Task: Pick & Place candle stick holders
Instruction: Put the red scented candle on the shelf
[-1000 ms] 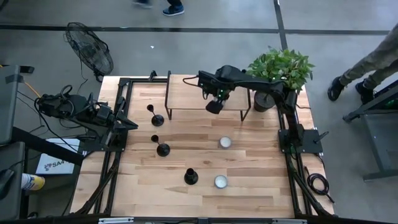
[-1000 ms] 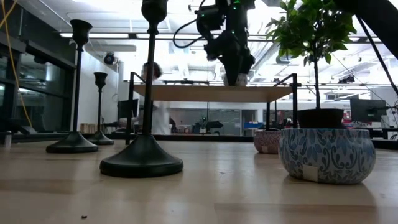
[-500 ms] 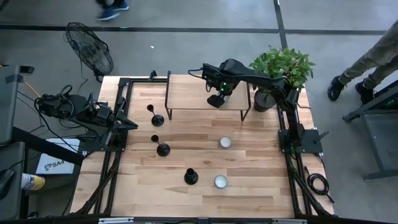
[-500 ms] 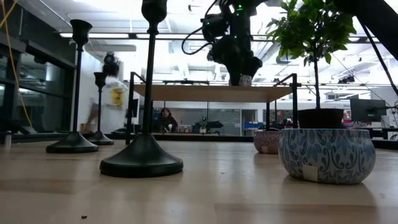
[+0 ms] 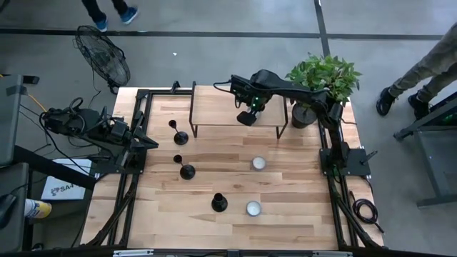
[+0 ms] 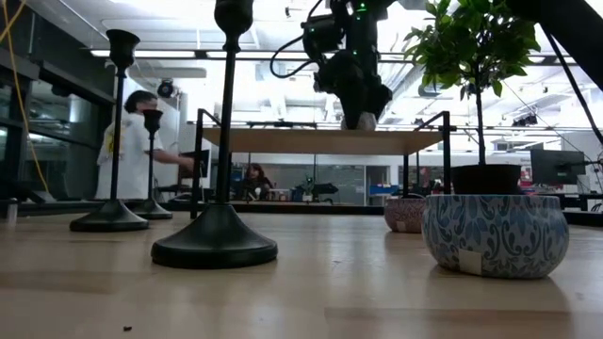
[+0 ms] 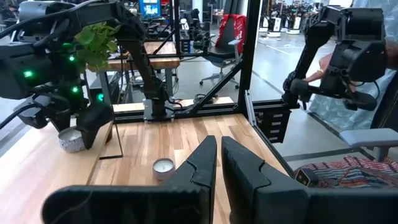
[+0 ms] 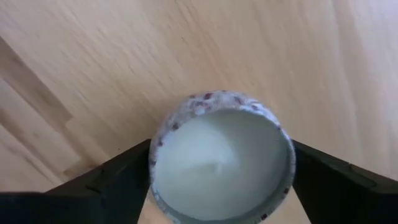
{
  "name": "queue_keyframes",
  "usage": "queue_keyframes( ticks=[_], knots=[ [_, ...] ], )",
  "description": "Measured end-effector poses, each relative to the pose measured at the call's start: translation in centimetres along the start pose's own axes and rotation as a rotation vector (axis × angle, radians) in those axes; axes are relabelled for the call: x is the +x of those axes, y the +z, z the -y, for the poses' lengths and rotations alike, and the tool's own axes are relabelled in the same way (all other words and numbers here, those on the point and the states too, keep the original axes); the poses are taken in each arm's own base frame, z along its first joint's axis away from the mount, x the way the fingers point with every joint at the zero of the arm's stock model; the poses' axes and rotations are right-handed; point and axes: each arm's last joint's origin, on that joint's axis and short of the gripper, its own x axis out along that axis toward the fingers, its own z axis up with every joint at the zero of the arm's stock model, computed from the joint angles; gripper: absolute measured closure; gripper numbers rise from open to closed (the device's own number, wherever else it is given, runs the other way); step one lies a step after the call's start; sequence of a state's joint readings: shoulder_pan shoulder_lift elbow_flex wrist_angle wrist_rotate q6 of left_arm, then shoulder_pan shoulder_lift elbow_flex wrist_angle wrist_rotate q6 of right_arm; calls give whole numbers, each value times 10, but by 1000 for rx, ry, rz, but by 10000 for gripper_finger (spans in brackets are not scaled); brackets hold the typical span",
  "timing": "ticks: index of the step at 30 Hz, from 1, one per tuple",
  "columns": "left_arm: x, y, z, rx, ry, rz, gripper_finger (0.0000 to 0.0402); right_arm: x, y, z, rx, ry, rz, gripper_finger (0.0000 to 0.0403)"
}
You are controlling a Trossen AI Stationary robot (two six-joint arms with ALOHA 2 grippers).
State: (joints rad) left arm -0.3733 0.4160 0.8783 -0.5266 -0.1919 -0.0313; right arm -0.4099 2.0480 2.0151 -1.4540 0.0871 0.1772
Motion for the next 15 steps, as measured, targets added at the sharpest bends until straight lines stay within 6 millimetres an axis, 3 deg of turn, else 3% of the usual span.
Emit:
queue_keyframes(
  ticks=[15],
  knots=[
    [0, 0, 0, 0, -1, 0, 376, -2, -4, 1, 3, -14, -29, 58]
  ],
)
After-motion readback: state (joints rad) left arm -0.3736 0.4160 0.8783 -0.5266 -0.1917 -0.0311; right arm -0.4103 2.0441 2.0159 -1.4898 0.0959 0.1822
